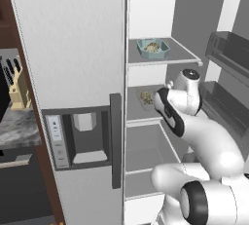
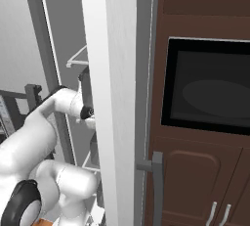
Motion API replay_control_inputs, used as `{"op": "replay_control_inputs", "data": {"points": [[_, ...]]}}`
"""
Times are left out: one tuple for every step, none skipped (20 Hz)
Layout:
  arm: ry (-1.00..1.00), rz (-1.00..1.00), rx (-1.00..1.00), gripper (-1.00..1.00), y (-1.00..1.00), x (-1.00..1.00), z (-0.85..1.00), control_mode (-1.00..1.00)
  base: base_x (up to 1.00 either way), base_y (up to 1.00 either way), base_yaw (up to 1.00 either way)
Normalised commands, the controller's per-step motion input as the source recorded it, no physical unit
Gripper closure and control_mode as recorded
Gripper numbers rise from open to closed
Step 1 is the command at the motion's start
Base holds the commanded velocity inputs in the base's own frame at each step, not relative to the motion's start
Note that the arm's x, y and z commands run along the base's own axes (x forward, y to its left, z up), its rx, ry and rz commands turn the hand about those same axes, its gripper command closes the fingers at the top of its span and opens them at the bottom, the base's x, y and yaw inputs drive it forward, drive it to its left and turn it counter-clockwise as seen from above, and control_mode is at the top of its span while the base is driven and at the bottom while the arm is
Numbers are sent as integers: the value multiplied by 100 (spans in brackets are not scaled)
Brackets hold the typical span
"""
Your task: Place two dumplings into each of the tupperware containers and then place the containers in the fridge.
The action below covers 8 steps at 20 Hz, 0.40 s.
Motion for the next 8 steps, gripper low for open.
{"op": "replay_control_inputs", "data": {"points": [[17, 0, 0, -100, 23, -94, 14, -100, 0, 0, 0], [22, 0, 0, -100, 19, -98, 18, -100, 0, 0, 0], [20, 0, 0, -100, 21, -100, 16, -100, 0, 0, 0], [17, 0, 0, -100, 24, -96, 13, -100, 0, 0, 0], [7, 0, 0, -100, 16, -100, 8, -100, 0, 0, 0], [0, 0, 0, -100, 15, -100, 6, -100, 0, 0, 0], [0, 0, 0, -100, 17, -99, 16, -100, 0, 0, 0], [0, 0, 0, -100, 19, -71, 28, -100, 0, 0, 0]]}}
